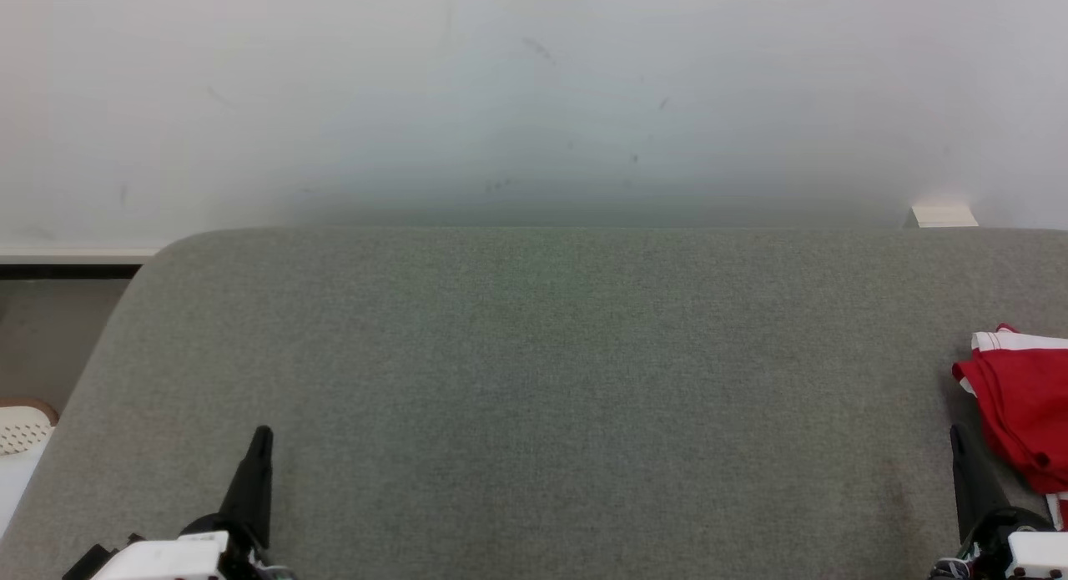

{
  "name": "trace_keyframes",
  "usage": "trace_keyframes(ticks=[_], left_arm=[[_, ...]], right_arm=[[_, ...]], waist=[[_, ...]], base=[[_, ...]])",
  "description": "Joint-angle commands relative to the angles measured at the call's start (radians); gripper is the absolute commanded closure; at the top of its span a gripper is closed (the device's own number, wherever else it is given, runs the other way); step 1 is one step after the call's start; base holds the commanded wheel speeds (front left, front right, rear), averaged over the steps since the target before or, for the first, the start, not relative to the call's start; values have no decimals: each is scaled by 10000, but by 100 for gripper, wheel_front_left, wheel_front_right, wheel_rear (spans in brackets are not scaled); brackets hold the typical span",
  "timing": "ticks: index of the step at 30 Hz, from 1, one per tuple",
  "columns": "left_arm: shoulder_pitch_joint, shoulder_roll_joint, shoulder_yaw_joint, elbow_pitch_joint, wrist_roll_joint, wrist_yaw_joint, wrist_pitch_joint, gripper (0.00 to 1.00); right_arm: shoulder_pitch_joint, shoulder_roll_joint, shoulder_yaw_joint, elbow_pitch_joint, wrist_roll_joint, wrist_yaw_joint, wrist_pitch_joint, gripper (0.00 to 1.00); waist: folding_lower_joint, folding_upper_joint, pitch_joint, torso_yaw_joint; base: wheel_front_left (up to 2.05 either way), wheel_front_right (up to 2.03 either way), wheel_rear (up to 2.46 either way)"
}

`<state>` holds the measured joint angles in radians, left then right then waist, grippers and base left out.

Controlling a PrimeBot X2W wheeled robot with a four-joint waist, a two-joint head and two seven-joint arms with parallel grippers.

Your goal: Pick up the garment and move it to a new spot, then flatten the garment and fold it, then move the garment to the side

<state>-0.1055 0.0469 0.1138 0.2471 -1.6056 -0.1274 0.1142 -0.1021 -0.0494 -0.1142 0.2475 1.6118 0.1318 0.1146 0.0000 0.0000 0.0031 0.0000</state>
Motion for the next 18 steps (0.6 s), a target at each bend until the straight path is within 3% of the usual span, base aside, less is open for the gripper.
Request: trace_keyframes(ticks=[1,18], left_arm=[[-70,62,24,-33,-133,-65,36,100],[-69,63,23,-34,-132,-65,35,100]], right_arm=[[-122,-4,-43,-50,7,-21,38,100],[-122,-5,-44,-50,6,-21,39,100]], waist=[[0,0,0,0],[0,0,0,0]], base=[[0,0,0],[0,0,0]])
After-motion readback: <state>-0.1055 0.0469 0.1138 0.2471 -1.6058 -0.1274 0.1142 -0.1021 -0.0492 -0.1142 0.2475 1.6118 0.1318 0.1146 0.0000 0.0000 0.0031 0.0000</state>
